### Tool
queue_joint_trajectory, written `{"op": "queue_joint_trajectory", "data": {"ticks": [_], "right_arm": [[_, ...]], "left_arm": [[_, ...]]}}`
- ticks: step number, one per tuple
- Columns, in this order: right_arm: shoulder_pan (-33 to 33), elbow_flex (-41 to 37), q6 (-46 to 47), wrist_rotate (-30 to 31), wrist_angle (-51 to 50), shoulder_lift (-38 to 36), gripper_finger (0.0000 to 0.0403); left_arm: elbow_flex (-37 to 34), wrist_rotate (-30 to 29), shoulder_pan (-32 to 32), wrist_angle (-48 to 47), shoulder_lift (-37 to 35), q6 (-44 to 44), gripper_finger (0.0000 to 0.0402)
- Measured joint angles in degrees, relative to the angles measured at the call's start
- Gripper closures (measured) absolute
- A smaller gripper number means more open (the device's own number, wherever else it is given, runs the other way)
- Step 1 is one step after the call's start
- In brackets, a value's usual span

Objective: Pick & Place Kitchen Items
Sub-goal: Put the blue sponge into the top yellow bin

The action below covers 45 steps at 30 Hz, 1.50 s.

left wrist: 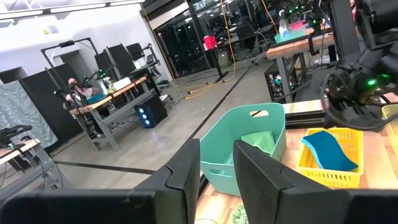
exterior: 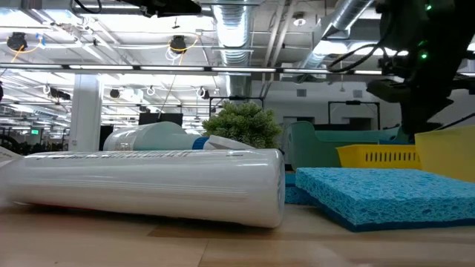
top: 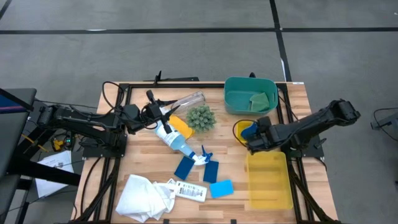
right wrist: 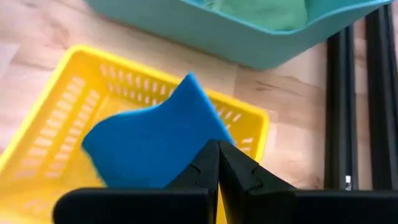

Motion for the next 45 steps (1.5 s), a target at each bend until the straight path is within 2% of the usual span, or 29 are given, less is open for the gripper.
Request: {"op": "queue_joint_trajectory", "data": {"ticks": [10,16,23,28,37,45], "right_arm": [[-7.99,-2.36,-5.68,-0.22,1.49,0.01,0.0402],[-7.45,-2.43,-9.05,-1.76,4.18,0.01,0.0402],[-7.97,-2.43,-9.18,-0.46,3.31,0.01,0.0402],[-8.78,-2.43,-11.65,-3.76,3.45,0.01,0.0402],[-3.87,-2.43,-11.36,-10.86,3.58,0.01,0.0402],[2.19,0.35,-10.39,-12.06,4.19,0.01,0.0402]], "left_arm": [[0.0,-0.01,0.0,0.0,0.0,0.0,0.0309],[0.0,-0.01,0.0,0.0,0.0,0.0,0.0309],[0.0,-0.01,0.0,-0.02,0.0,0.0,0.0309],[0.0,0.0,0.0,-0.01,0.0,0.0,0.0309],[0.0,-0.01,-0.02,-0.02,0.0,0.0,0.0309],[0.0,-0.01,0.0,-0.02,0.0,0.0,0.0309]]}}
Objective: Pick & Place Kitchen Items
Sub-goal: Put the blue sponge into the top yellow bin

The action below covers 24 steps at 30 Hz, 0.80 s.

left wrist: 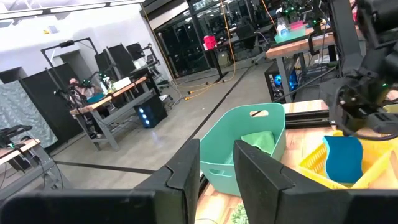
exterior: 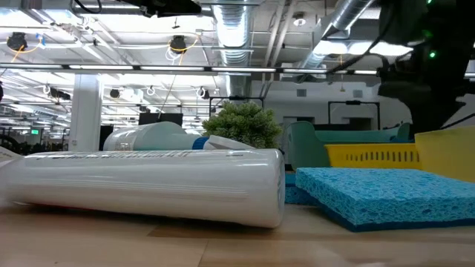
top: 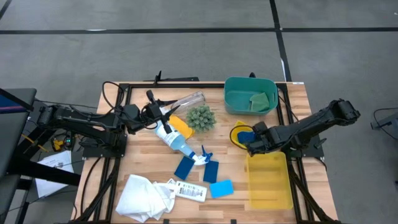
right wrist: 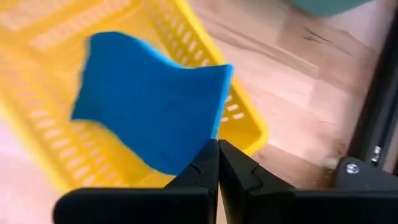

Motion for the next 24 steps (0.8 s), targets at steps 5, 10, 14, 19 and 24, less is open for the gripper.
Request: {"op": "queue_joint_trajectory", "data": {"ticks": [5,10,14,19,24], "right_arm": [[2.93,2.33,-0.85,0.0,0.02,0.0,0.0402],[3.42,3.06,-1.18,1.43,-0.37,0.0,0.0402],[0.37,3.02,0.98,2.48,-4.54,0.0,0.0402],[-4.11,0.94,-2.66,1.13,-2.07,0.0,0.0402],[-6.85,-0.87,-7.78,-0.48,2.2,0.0,0.0402]], "left_arm": [[0.0,0.02,0.0,0.0,0.0,0.0,0.0309],[0.0,0.02,0.0,0.0,0.0,0.0,0.0309],[0.0,0.02,0.0,0.0,0.0,0.0,0.0309],[0.0,0.02,0.0,0.0,0.0,0.0,0.0309],[0.0,0.0,-0.01,0.0,0.0,0.0,0.0309]]}}
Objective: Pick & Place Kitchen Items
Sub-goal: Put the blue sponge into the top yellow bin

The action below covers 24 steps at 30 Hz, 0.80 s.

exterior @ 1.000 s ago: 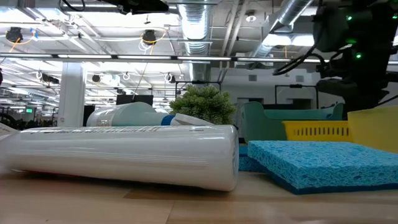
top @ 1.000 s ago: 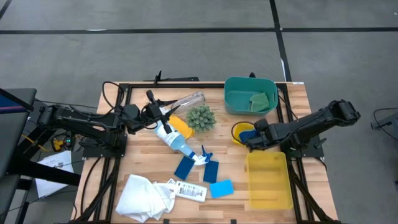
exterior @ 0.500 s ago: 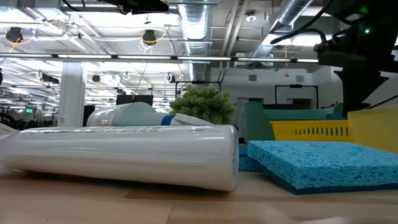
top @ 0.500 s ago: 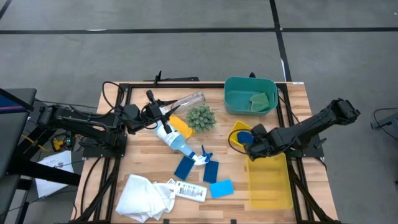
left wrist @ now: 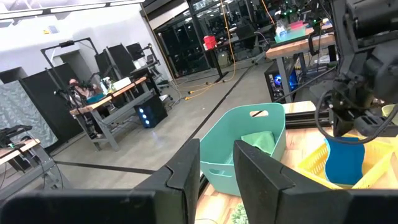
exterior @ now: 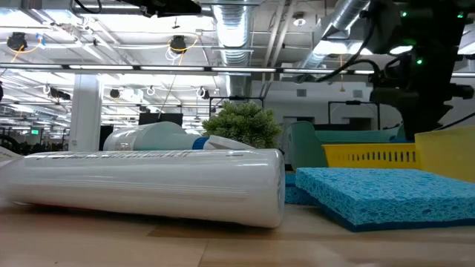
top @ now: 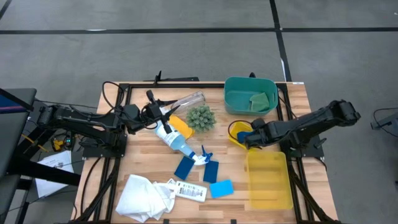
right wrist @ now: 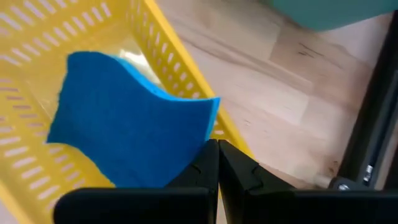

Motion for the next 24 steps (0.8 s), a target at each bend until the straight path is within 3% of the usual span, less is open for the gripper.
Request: {"op": "queue_joint_trajectory", "data": {"ticks": [12,24], "right_arm": [[-3.63,-3.74,-8.67,-4.52,3.41,0.0,0.0402],[-6.44,-4.01,-24.51,-1.23,3.05,0.0,0.0402]], "left_arm": [[0.0,0.02,-0.01,0.01,0.0,0.0,0.0309],[0.0,0.02,0.01,0.01,0.0,0.0,0.0309]]}}
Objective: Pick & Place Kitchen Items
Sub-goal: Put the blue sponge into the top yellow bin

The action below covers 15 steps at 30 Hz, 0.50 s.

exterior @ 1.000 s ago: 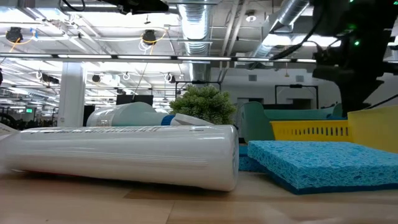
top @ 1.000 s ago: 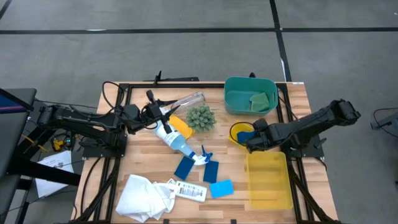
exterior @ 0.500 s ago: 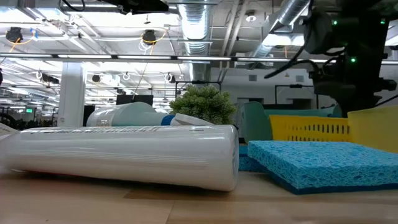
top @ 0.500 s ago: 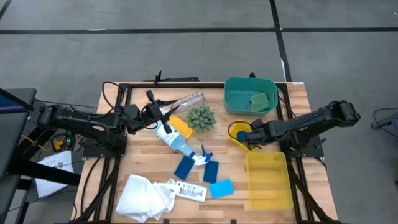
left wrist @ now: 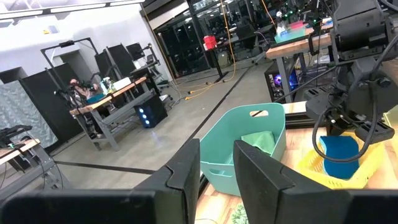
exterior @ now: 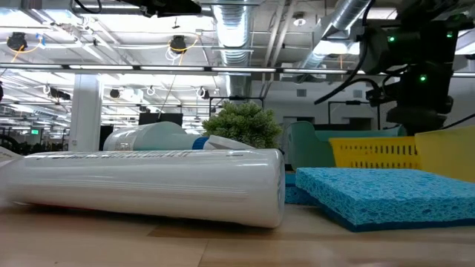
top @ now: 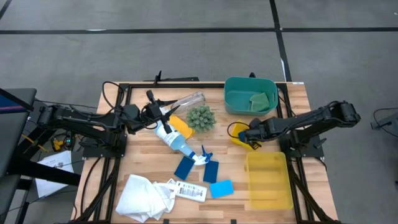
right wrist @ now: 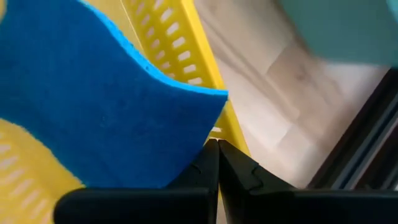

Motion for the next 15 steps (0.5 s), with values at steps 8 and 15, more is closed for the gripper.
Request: {"op": "queue_joint_trajectory", "data": {"ticks": [8,15], "right_arm": [[0.49,2.43,-7.38,4.59,-1.91,0.0,0.0402],[1.73,6.22,-14.53,7.61,-3.86,0.0,0.0402]], "left_arm": [[0.0,-0.01,0.0,0.0,0.0,0.0,0.0309],[0.0,-0.02,-0.02,-0.01,0.0,-0.02,0.0309]]}}
